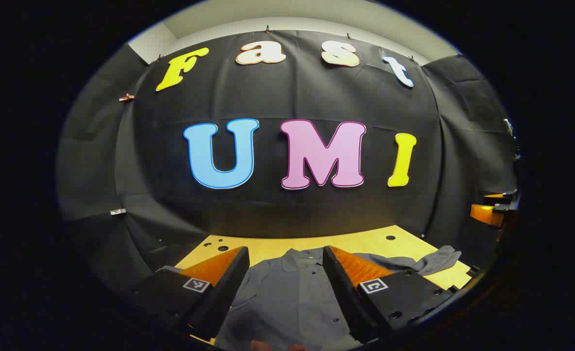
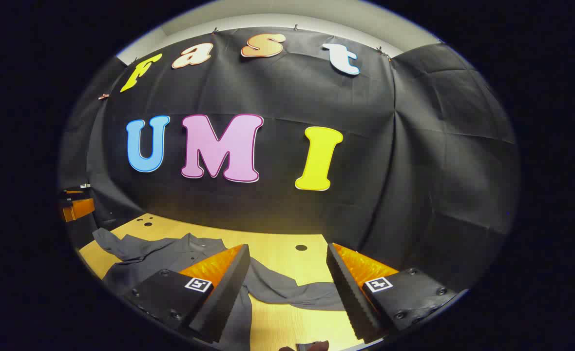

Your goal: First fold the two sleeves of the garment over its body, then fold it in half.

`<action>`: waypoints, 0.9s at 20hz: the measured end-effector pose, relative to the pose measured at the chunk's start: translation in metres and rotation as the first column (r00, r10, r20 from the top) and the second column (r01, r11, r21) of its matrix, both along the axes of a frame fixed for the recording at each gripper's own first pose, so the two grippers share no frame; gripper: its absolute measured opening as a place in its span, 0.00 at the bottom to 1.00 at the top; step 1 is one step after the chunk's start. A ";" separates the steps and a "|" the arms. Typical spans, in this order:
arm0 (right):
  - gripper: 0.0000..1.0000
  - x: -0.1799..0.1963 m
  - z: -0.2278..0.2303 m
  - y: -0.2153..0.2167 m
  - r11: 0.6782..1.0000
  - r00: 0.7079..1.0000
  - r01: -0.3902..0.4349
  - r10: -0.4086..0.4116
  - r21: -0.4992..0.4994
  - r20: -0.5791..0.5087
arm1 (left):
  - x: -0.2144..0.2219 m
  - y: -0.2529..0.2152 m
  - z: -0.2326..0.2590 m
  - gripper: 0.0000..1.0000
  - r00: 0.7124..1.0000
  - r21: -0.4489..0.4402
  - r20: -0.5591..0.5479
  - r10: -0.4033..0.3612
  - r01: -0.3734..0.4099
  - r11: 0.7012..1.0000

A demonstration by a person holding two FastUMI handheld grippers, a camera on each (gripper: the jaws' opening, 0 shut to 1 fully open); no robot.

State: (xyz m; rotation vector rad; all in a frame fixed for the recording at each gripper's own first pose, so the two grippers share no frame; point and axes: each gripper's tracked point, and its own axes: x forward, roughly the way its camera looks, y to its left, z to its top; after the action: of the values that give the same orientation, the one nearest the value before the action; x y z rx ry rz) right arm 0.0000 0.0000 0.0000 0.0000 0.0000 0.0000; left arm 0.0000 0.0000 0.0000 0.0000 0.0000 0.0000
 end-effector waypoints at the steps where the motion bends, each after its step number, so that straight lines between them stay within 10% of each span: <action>1: 0.97 0.002 -0.002 0.000 1.000 1.000 -0.002 0.002 -0.002 -0.001 | 0.002 -0.002 -0.002 0.96 1.000 0.005 -0.001 0.000 0.000 1.000; 18: 0.97 0.032 -0.018 -0.029 1.000 0.999 0.019 -0.019 -0.018 -0.036 | 0.017 -0.015 -0.005 0.95 1.000 0.021 -0.024 -0.004 0.005 1.000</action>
State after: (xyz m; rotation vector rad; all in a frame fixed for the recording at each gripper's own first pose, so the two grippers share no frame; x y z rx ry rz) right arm 0.0316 -0.0289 -0.0184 -0.0175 0.0361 -0.0192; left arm 0.0175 -0.0154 -0.0052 0.0211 0.0242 -0.0045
